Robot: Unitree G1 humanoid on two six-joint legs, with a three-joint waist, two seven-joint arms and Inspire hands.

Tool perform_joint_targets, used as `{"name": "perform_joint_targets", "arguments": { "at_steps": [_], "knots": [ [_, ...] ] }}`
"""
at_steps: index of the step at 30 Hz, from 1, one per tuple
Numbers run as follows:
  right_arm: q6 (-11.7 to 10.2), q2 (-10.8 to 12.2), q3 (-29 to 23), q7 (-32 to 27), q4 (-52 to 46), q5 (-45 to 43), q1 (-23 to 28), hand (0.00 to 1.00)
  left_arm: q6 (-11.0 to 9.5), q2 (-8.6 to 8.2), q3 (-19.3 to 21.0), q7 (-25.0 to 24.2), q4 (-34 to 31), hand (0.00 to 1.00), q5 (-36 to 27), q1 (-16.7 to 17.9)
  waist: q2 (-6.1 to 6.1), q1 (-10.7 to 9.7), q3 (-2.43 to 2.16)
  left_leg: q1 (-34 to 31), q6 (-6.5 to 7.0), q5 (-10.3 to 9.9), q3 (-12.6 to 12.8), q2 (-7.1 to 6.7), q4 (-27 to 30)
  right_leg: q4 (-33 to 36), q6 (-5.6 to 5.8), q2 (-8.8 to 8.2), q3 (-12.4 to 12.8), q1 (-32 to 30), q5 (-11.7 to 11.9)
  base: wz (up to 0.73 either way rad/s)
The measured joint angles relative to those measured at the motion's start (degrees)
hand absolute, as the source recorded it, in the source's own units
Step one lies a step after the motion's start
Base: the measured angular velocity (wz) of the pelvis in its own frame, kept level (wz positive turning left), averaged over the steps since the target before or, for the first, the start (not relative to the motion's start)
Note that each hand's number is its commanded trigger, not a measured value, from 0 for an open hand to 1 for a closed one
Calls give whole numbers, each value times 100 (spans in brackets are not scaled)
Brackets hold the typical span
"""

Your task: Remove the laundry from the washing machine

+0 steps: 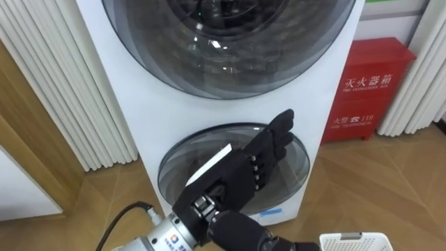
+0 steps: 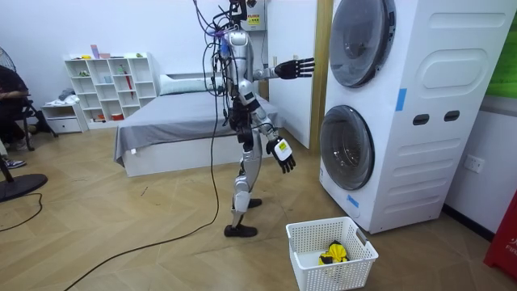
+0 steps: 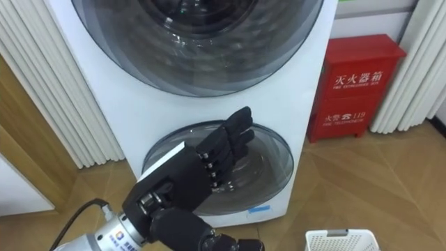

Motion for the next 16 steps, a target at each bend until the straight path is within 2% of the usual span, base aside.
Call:
{"name": "perform_joint_targets", "arguments": {
  "at_steps": [7,10,13,15,16],
  "knots": [
    [-5,-1,9,5,-212,233,4,0,-25,9,53,36,53,0,-1,31,-30,8,2,29,0,0,2,2,-6,10,-2,-5,-35,23,2,0],
    [-5,-11,-25,95,-213,881,86,0,-62,15,158,235,581,0,123,212,-53,19,-2,144,-9,-7,1,-3,-11,8,-2,-9,-64,135,1,0],
    [-5,-11,-331,230,-172,1416,202,0,-238,-21,371,581,1743,0,552,580,-53,46,3,214,-13,-10,6,1,-33,-1,-2,-6,-80,196,2,-2],
    [-64,-17,-512,226,-33,1962,459,0,-323,-31,643,1041,3126,0,1096,965,-62,198,-11,379,-54,-41,6,2,-98,-41,-7,12,-7,309,-25,-12],
    [-69,-14,-537,228,13,2121,525,0,-338,-36,758,1187,3530,0,1213,1055,-72,231,-14,405,-59,-49,6,2,-98,-44,-10,11,-3,320,-53,-10]
  ]
}}
